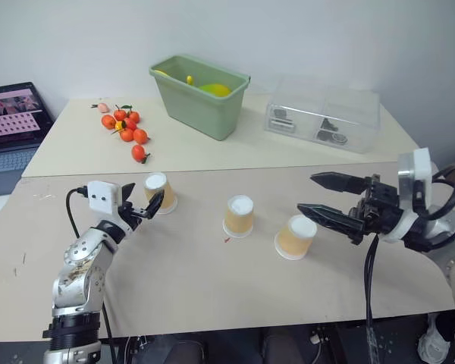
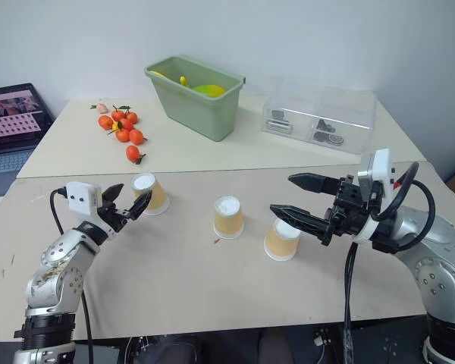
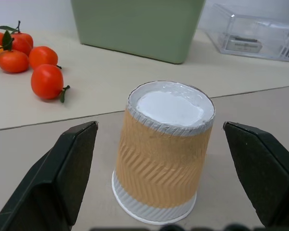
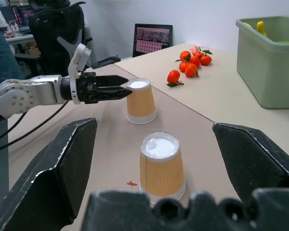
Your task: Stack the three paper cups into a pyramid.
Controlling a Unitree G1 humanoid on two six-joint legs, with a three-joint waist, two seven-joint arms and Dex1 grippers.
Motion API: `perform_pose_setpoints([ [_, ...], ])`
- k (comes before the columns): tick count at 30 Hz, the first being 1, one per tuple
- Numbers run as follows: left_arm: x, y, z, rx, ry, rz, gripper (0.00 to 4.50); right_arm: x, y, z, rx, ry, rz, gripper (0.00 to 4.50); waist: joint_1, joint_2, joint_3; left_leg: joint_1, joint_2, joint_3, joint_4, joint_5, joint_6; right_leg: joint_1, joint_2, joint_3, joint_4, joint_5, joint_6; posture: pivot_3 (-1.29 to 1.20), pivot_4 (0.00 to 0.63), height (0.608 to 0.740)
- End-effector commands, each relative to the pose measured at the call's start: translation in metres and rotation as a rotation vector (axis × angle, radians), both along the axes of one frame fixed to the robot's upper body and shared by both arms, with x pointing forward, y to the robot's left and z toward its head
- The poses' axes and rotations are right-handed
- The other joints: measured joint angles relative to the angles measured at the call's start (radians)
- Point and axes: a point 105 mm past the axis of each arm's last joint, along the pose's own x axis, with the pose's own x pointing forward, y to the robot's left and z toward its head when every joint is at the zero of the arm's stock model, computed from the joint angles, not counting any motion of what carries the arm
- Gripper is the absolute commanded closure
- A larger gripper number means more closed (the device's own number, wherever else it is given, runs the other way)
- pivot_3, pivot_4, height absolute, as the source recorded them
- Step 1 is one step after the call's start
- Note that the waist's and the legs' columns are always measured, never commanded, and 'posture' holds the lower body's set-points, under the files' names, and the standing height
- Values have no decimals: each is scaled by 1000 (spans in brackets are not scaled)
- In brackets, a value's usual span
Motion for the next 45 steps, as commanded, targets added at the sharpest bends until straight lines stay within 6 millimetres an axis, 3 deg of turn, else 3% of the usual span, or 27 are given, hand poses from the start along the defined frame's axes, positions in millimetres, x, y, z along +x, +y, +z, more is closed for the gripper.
perform_pose_setpoints([
  [1,7,1,7,29,-38,-17,35,-7,-1,12,-1,-56,-3,0,0,0,0,0,0,0,0,0,0,0,0,0,0,0,0,0,150,738],
  [11,36,-18,8,18,-44,-99,35,-7,0,13,-3,-62,-8,0,-1,0,0,0,0,0,0,0,0,0,0,0,0,0,0,0,150,738],
  [15,38,-27,13,-27,-60,-156,35,-7,0,13,-6,-65,-14,0,-2,0,0,-1,0,0,0,0,0,0,0,0,0,0,0,0,150,738],
  [16,38,-27,15,-37,-68,-158,554,-7,0,13,-6,-65,-15,0,-2,0,0,-1,0,0,0,0,0,0,0,0,0,0,0,0,150,738],
  [19,41,-23,13,-23,-57,-116,1450,-7,-1,13,-7,-64,-18,0,-4,0,0,-1,0,0,0,0,0,-1,0,0,0,0,0,0,150,738],
  [20,42,-21,12,-13,-47,-101,1450,-7,-1,13,-7,-64,-19,0,-4,0,0,-1,0,0,0,0,0,-1,0,0,0,0,0,0,150,738],
  [26,22,-42,16,23,-28,-307,1450,-4,0,15,-9,-66,-13,0,-7,0,0,0,0,0,0,0,0,-1,0,0,0,0,0,0,150,738],
  [31,-22,-74,9,164,15,-642,1450,-1,1,15,-12,-70,-3,0,-15,0,0,-1,0,0,0,0,0,-1,0,0,0,0,0,0,150,738],
  [34,-36,-81,6,196,42,-746,1450,-1,3,15,-10,-71,2,0,-14,0,0,-1,0,0,0,0,0,-1,0,0,0,0,1,0,150,738],
  [37,-37,-83,6,204,45,-785,1450,0,3,15,-9,-72,2,0,-14,0,0,-1,0,0,0,0,0,-1,0,0,0,0,0,0,150,738],
  [45,-18,-95,7,207,-4,-806,1450,-2,2,15,-12,-75,-5,0,-14,0,0,-1,0,0,0,0,0,-1,0,0,0,0,0,0,150,738],
])
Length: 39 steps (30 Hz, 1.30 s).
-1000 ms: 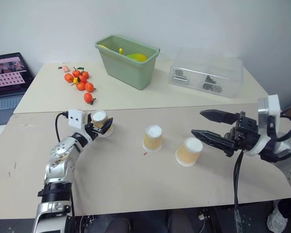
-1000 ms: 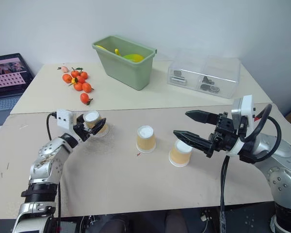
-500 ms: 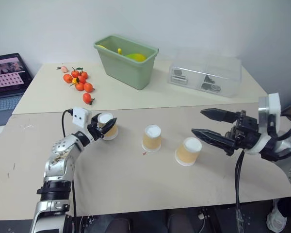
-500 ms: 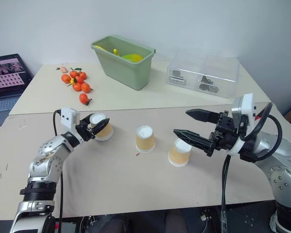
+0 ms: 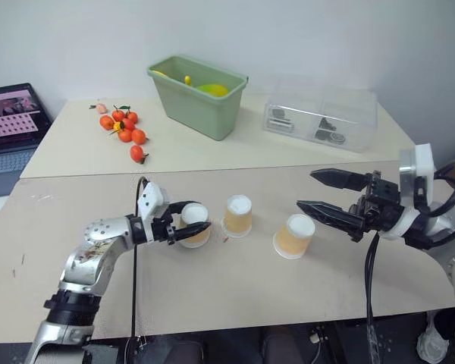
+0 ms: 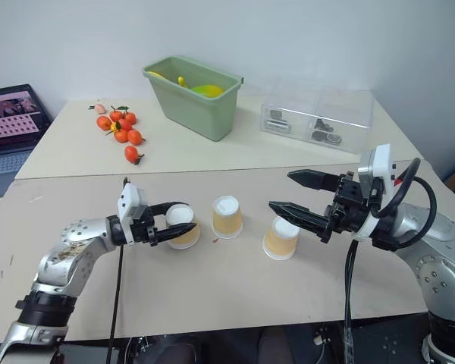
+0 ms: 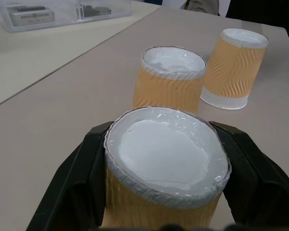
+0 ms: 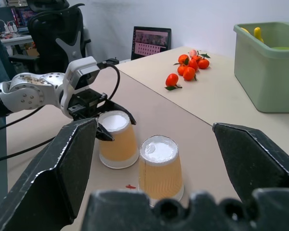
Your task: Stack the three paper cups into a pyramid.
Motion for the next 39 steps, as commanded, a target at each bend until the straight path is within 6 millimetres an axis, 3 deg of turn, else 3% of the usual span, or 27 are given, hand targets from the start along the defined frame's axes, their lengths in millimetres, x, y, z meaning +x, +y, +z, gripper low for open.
perform_pose_setpoints([
  [1,7,-4,8,-14,-52,-20,1450,-4,0,11,-4,-66,0,0,-3,0,0,0,0,0,0,0,0,0,0,0,0,0,0,0,150,738],
  [7,27,-4,8,-54,-54,12,1450,-6,-3,12,-10,-70,-15,0,0,0,0,0,0,0,0,0,0,-1,0,0,0,0,0,0,150,738],
  [18,29,-22,5,-93,-50,-47,1450,-7,-6,14,-18,-75,-25,0,0,0,0,0,0,0,0,0,0,0,0,0,0,0,0,0,150,738],
  [23,26,-22,2,-107,-27,-27,12,-7,-6,14,-16,-73,-21,0,-2,0,0,0,0,0,0,0,0,0,0,0,0,0,0,0,150,738],
  [25,24,-21,2,-117,-26,-27,12,-7,-6,13,-15,-72,-21,0,-2,0,0,0,0,0,0,0,0,0,0,0,0,0,0,0,150,738],
  [33,16,-4,28,-211,-52,45,12,-5,-6,13,-9,-64,-7,0,-2,0,0,0,0,0,0,0,0,-1,0,0,0,0,0,0,150,738],
  [39,10,25,58,-254,-126,169,12,-4,-5,11,-6,-53,10,0,-3,0,0,0,0,0,0,0,0,-1,0,0,0,0,0,0,150,738],
])
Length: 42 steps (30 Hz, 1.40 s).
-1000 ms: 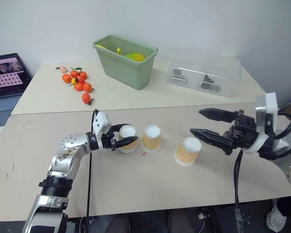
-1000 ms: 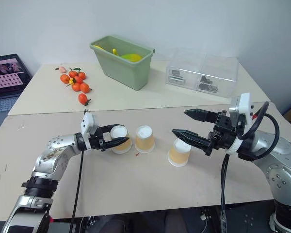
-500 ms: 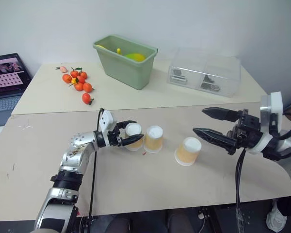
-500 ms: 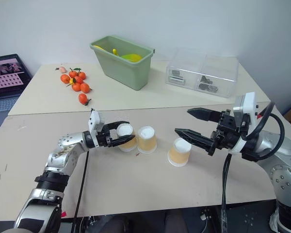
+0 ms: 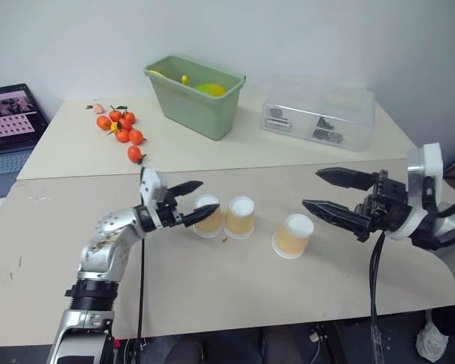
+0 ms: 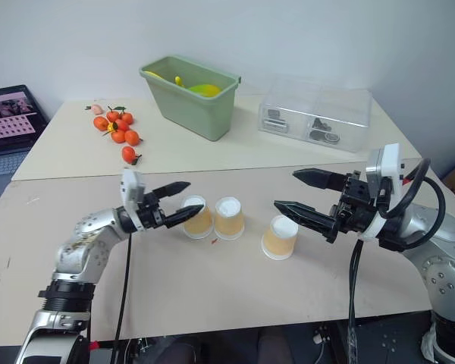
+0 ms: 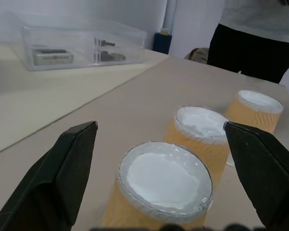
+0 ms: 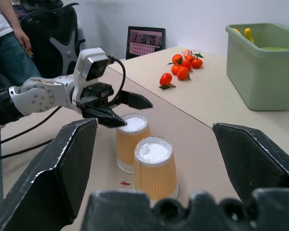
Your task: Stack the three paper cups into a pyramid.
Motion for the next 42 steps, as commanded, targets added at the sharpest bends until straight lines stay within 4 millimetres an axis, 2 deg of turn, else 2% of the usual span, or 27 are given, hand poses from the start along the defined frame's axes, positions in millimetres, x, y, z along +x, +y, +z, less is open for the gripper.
perform_pose_setpoints([
  [1,-9,17,29,-30,-67,60,12,-1,1,8,-3,-44,16,0,1,0,0,0,0,0,0,0,0,0,0,0,0,0,0,0,150,738],
  [3,-16,23,31,-12,-25,81,12,-1,-2,5,-9,-27,13,0,1,0,0,0,0,0,0,0,0,0,0,0,0,0,0,0,150,738],
  [5,-35,25,28,8,44,25,12,3,-10,-2,-30,-3,-24,0,0,0,0,0,0,0,0,0,0,0,0,0,0,0,0,0,150,738],
  [9,-75,32,11,98,155,-72,12,12,-46,-40,-186,74,-174,0,-1,0,0,0,0,0,-2,-1,1,-1,0,0,0,0,0,0,150,738],
  [13,-94,31,0,189,161,-105,12,12,-76,-51,-159,130,-260,0,7,1,0,-1,-1,0,-2,-1,1,-1,0,0,-1,-1,0,0,150,738],
  [16,-105,20,-8,281,97,-155,12,3,-83,-75,-244,191,-266,0,6,1,0,0,0,0,-2,-1,1,1,0,0,0,-1,0,0,150,738],
  [18,-101,17,-9,261,106,-158,12,-1,-82,-86,-265,205,-269,0,6,1,0,0,0,0,-2,-1,1,4,0,0,0,-2,0,0,150,738],
  [20,-96,14,-8,249,80,-152,12,-3,-76,-95,-279,207,-262,0,3,1,0,0,0,1,-2,0,0,5,0,0,1,-8,7,0,150,738],
  [27,-88,6,-8,267,22,-170,12,-4,-49,-110,-275,183,-227,0,-6,1,0,1,1,1,-2,0,0,3,0,0,1,-6,6,0,150,738],
  [29,-86,4,-8,271,13,-176,12,-4,-41,-111,-267,174,-204,0,-2,1,0,1,1,1,-2,0,0,3,0,0,1,-2,-1,0,150,738],
  [35,-82,5,-8,268,15,-176,12,4,-29,-103,-212,157,-177,0,-1,1,0,2,0,1,-2,0,0,1,0,0,0,-2,-1,0,150,738],
  [42,-80,7,-6,248,21,-154,12,18,-24,-97,-192,126,-166,0,0,1,0,2,0,1,-2,0,0,1,0,0,0,-2,-1,0,150,738],
])
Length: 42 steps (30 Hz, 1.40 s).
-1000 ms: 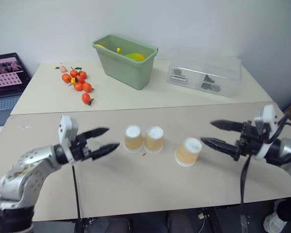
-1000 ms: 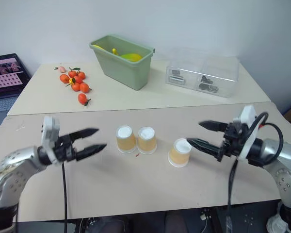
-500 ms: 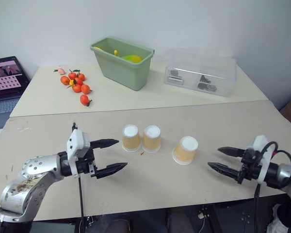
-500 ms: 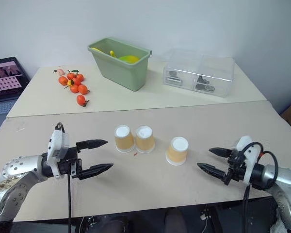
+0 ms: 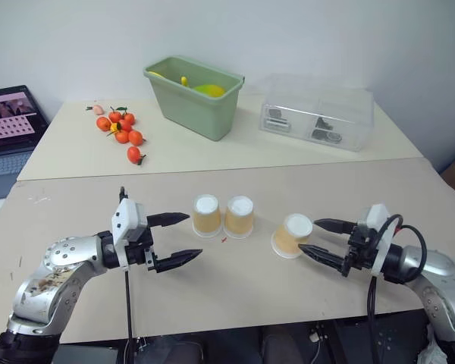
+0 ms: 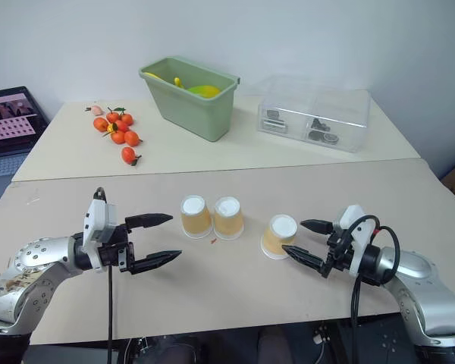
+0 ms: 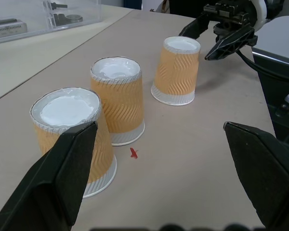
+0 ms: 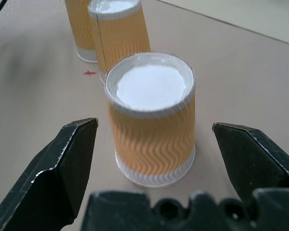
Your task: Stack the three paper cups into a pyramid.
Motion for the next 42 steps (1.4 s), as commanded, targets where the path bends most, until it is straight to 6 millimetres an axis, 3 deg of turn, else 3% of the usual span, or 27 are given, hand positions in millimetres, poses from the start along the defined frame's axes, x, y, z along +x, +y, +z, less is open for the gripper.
perform_pose_setpoints([
  [1,2,1,9,-20,-31,15,12,5,4,8,15,-37,22,0,0,0,0,0,0,0,0,0,0,0,0,0,0,0,0,0,150,738],
  [12,3,9,15,-30,-60,85,12,14,25,3,47,-22,121,0,-3,0,0,0,0,0,0,0,0,-1,0,0,0,0,0,0,150,738],
  [13,2,9,15,-29,-60,89,0,16,26,3,55,-24,127,518,-2,0,0,0,0,0,0,0,0,-1,0,0,0,0,0,0,150,738],
  [17,0,11,13,-21,-58,105,0,22,32,6,60,-30,146,1695,-1,0,0,0,0,0,0,0,0,-1,0,0,0,0,0,0,150,738],
  [19,-1,14,13,-22,-55,122,0,29,32,9,52,-47,138,1789,-6,0,0,0,0,0,0,0,0,-1,0,0,0,0,0,0,150,738],
  [23,-1,21,10,-30,-41,166,0,42,33,34,32,-132,137,1789,-6,0,0,0,0,0,0,0,0,-1,0,0,0,0,0,0,150,738],
  [29,-4,26,5,-33,-30,204,0,55,24,104,-81,-305,207,1789,-5,2,1,-1,0,0,0,0,0,-2,0,0,0,0,0,0,150,738],
  [32,-6,25,2,-34,-24,212,0,51,42,138,-76,-383,325,1789,-5,2,2,-2,1,0,-1,0,0,-4,0,-1,0,0,-1,0,150,738],
  [34,-6,25,0,-35,-21,217,0,44,62,147,-20,-380,430,1789,-8,2,1,-2,3,0,-1,0,0,-3,2,-2,0,1,-1,0,150,738],
  [39,-4,23,-1,-43,-23,225,0,32,104,129,-64,-313,649,1789,-11,2,1,-2,3,0,-1,0,0,-5,2,-1,0,1,-2,0,150,738],
  [42,-4,22,-1,-44,-23,225,0,31,116,127,-78,-290,724,1789,-10,2,2,-3,3,0,-1,0,0,-6,2,-1,0,1,-2,0,150,738],
])
